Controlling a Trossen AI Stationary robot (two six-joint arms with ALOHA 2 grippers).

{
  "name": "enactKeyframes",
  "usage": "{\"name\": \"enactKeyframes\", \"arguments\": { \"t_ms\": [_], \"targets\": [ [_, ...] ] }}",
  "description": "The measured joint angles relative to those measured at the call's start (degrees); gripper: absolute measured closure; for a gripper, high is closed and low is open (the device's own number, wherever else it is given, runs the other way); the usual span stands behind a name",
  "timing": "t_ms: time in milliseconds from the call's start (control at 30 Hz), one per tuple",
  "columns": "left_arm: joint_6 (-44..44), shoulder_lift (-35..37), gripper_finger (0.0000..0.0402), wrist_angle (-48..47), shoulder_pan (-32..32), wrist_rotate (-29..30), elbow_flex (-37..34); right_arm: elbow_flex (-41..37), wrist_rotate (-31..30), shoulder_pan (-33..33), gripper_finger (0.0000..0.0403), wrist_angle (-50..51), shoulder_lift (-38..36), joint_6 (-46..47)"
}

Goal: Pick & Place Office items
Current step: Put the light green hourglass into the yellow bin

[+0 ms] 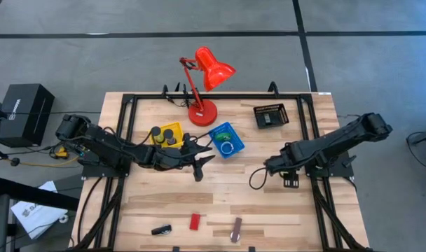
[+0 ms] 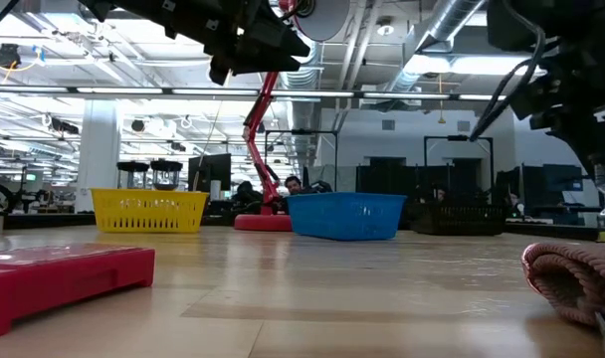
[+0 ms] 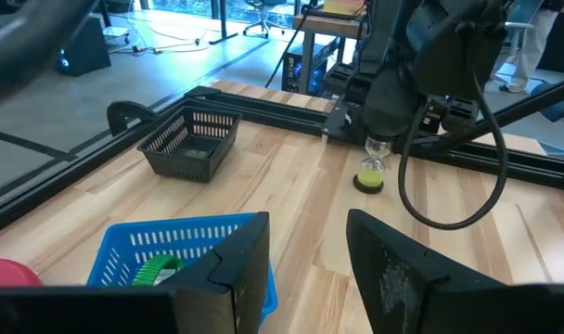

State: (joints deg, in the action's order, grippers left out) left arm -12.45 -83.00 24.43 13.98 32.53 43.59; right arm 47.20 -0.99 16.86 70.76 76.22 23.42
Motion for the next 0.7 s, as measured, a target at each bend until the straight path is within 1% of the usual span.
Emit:
{"name": "enactKeyframes", "arguments": {
  "t_ms": [167,367,467,633,700],
  "targets": [
    [0.0,0.0,0.0262,0.0,0.0,0.0,0.0,0.0,0.1,0.0,0.0166,0.4,-0.1,0.0],
    [0.0,0.0,0.0262,0.0,0.0,0.0,0.0,0.0,1.4,0.0,0.0204,-0.2,-0.2,0.2],
    [0.0,0.0,0.0262,0.0,0.0,0.0,0.0,0.0,1.5,0.0,0.0204,-0.6,-0.2,0.2],
    [0.0,0.0,0.0262,0.0,0.0,0.0,0.0,0.0,1.9,0.0,0.0164,-1.9,-0.2,0.1],
    [0.0,0.0,0.0262,0.0,0.0,0.0,0.0,0.0,1.9,0.0,0.0162,-3.0,-0.2,0.1]
  ]
}}
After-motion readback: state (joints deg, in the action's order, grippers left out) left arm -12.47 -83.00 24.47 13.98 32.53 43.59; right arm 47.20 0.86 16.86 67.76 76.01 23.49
